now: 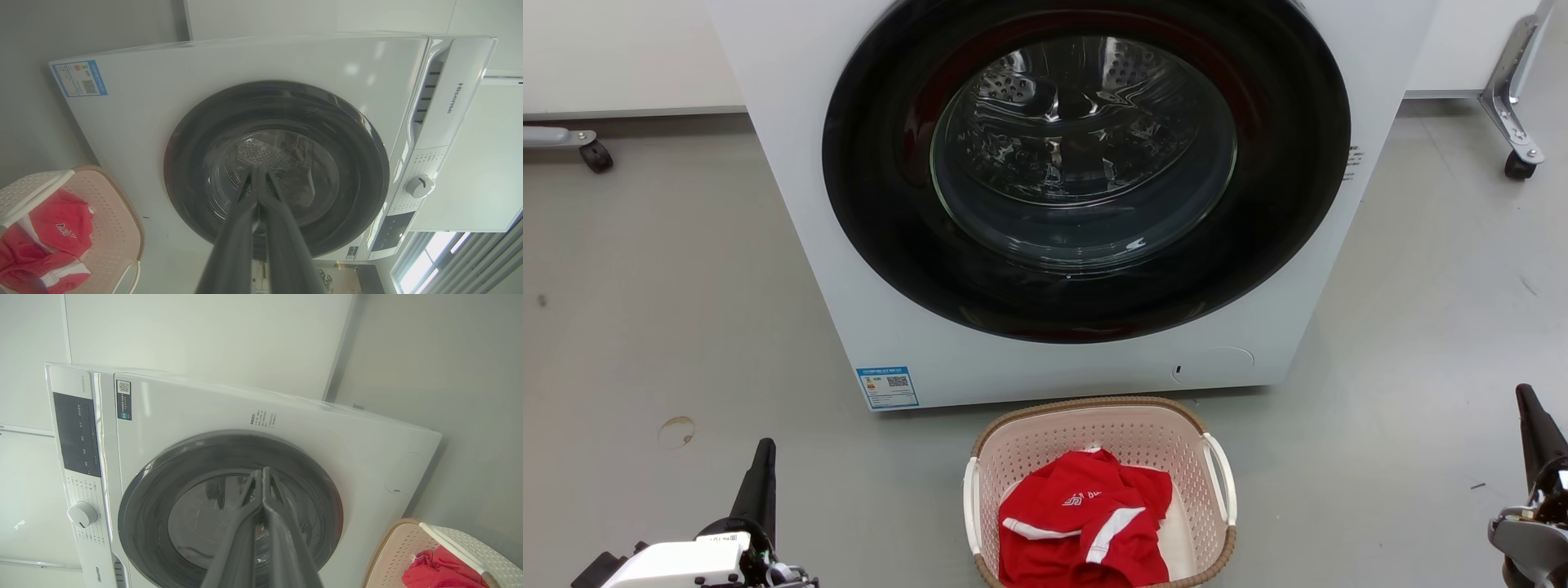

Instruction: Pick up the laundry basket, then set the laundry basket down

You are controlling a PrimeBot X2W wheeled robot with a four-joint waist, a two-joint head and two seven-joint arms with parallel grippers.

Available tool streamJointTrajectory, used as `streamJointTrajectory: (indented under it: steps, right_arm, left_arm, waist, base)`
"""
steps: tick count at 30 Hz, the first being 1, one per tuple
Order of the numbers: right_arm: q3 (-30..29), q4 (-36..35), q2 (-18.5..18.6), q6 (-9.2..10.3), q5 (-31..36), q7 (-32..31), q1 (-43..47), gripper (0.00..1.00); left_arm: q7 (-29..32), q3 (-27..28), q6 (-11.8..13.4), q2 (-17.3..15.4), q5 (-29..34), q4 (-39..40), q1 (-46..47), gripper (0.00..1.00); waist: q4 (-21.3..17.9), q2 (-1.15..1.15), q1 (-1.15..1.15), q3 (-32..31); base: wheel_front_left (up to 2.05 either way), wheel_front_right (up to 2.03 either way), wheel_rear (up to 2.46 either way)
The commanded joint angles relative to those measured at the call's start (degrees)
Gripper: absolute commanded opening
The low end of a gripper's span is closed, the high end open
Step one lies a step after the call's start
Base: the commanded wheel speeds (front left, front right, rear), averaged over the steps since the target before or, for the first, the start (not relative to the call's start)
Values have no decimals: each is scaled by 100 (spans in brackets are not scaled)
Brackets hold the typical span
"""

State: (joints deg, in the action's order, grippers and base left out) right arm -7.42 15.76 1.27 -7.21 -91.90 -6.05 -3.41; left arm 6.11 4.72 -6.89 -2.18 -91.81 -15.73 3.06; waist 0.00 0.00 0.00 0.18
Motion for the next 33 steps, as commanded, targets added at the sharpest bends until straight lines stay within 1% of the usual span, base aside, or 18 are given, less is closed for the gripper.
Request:
streamJointTrajectory:
  steps: [1,33]
  right_arm:
    - [92,-174,161,-28,-29,-42,-277,0]
    - [92,-174,161,-28,-29,-42,-277,0]
  left_arm:
    - [36,178,-59,-70,-38,170,313,0]
    - [36,178,-59,-70,-38,170,313,0]
  waist:
    - [0,0,0,0]
    - [0,0,0,0]
  base:
    - [0,0,0]
    - [0,0,0]
